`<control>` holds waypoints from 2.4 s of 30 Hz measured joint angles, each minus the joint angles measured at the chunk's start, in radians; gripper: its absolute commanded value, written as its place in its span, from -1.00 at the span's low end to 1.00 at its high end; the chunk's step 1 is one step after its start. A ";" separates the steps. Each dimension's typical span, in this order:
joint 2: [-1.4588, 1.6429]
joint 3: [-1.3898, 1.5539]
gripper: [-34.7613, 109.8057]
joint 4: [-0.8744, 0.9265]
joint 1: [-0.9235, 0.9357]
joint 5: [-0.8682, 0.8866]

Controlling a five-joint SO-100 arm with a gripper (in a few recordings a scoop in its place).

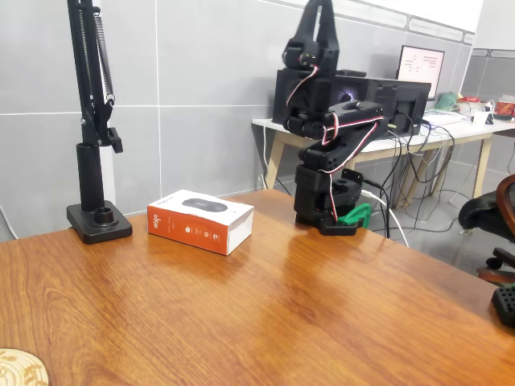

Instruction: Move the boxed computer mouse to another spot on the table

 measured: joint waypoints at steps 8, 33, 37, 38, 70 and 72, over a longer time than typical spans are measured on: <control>0.230 0.000 -0.52 -0.012 -0.055 0.058; 0.239 0.002 -0.52 -0.012 -0.086 0.408; 0.239 0.002 -0.52 -0.012 -0.086 0.408; 0.239 0.002 -0.52 -0.012 -0.086 0.408; 0.239 0.002 -0.52 -0.012 -0.086 0.408; 0.239 0.002 -0.52 -0.012 -0.086 0.408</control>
